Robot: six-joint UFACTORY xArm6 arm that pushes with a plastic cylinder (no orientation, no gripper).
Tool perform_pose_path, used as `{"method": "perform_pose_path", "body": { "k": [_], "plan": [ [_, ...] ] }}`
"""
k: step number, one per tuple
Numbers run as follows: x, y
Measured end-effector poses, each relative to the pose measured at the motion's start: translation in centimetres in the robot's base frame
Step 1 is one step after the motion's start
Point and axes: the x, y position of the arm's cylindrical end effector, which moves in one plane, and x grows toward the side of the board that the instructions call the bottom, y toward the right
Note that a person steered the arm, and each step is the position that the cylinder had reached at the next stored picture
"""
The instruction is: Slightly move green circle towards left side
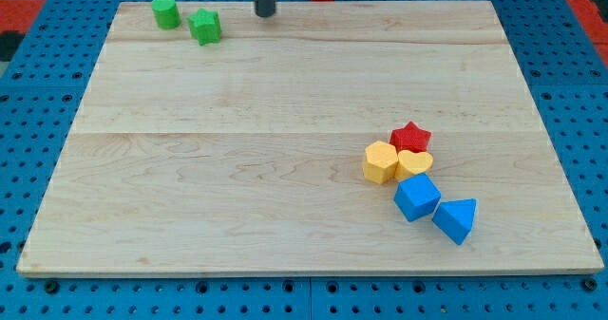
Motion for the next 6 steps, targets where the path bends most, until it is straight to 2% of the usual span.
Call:
{"method": "perform_pose_path", "body": {
  "k": [1, 2, 3, 4, 5, 6],
  "plan": [
    [-0.1, -3.9],
    [-0.2, -4.6],
    [-0.1, -10.1],
    [-0.2, -19.9],
    [-0.2, -23.3],
    [0.8, -21.3]
  ]
}}
